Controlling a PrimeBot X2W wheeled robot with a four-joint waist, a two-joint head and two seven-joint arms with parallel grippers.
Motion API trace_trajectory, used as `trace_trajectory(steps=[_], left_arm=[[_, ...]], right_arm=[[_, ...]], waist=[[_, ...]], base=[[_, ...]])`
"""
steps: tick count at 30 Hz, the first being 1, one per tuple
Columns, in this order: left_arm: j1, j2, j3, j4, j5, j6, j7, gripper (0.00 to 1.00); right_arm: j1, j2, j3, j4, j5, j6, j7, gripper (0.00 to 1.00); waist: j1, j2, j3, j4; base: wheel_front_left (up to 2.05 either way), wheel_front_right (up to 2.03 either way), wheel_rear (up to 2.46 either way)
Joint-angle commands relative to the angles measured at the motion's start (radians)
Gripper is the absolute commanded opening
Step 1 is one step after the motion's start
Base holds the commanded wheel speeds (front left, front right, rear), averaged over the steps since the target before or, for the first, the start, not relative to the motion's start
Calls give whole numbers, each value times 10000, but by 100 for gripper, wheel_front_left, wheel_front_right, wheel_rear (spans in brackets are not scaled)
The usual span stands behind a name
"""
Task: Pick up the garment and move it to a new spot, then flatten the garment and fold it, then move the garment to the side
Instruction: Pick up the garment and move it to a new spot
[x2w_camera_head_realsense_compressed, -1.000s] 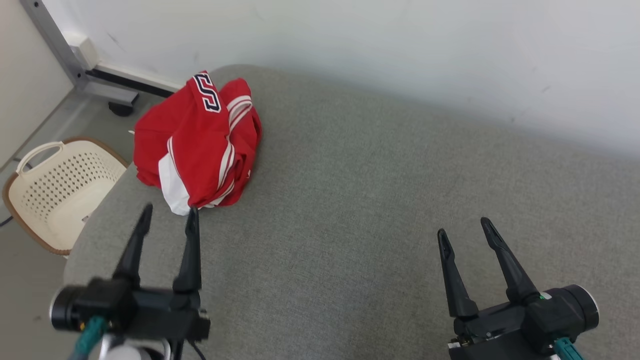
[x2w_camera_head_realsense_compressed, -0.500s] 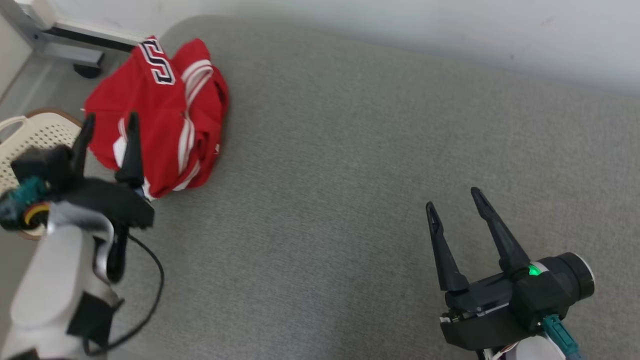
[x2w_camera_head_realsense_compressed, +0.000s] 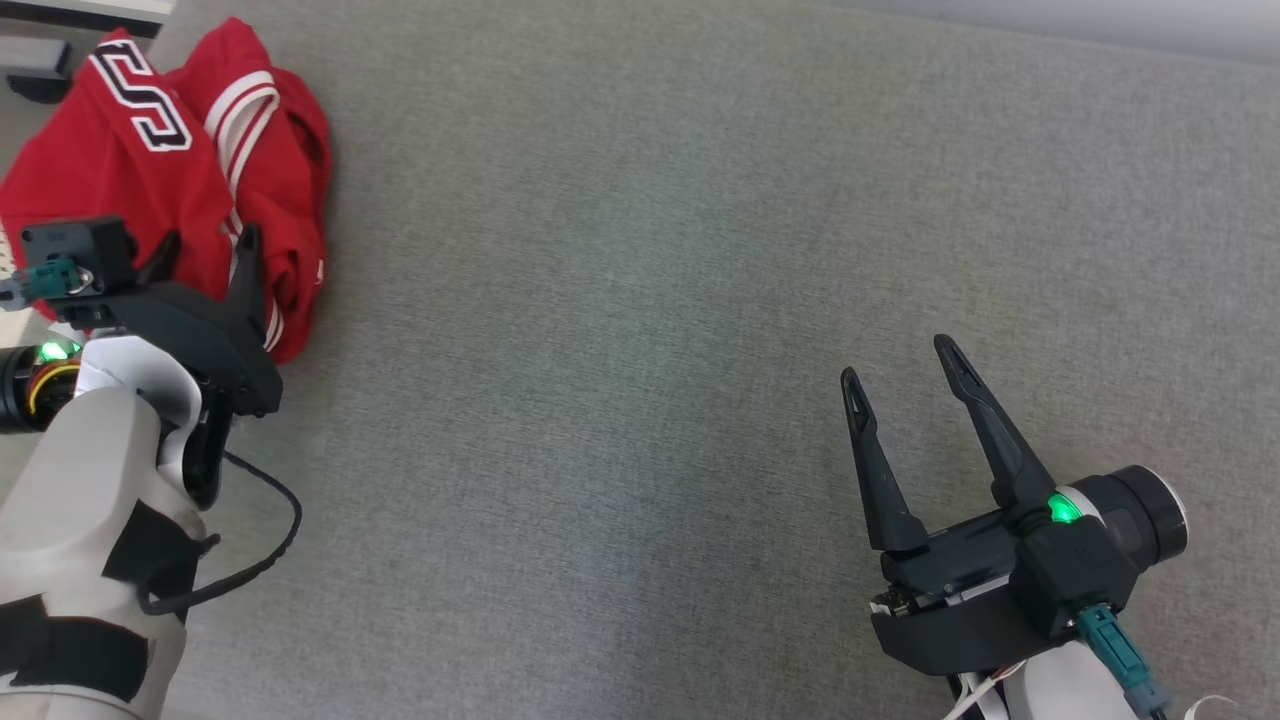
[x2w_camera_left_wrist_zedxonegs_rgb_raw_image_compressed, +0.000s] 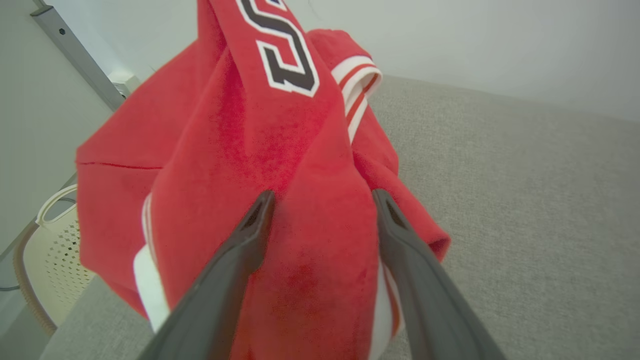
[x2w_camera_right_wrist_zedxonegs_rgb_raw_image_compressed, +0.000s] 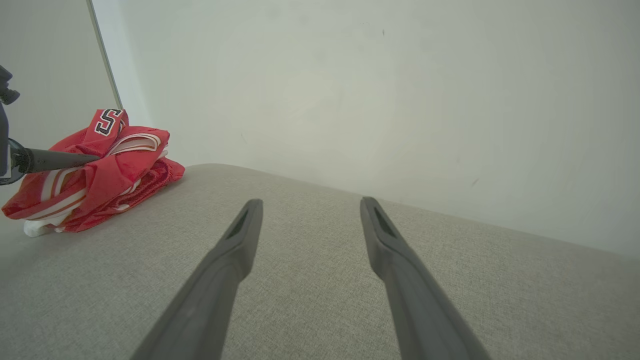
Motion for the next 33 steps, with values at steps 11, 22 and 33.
trace_trajectory(steps=[11, 22, 33], left_arm=[[-404, 33, -67, 1202, -19, 22, -1206, 0], [-358, 279, 44, 161, 147, 45, -1849, 0], [244, -83, -110, -2566, -43, 41, -1457, 0]], right_arm=[[35, 2, 31, 96, 412, -21, -13, 100], [556, 2, 27, 130, 1146, -21, -14, 100], [1400, 2, -2, 12, 1819, -21, -13, 100]], waist=[[-2, -2, -316, -328], [-2, -2, -1558, -535], [-2, -2, -3107, -1496]], base=[[0, 0, 0], [0, 0, 0], [0, 0, 0]])
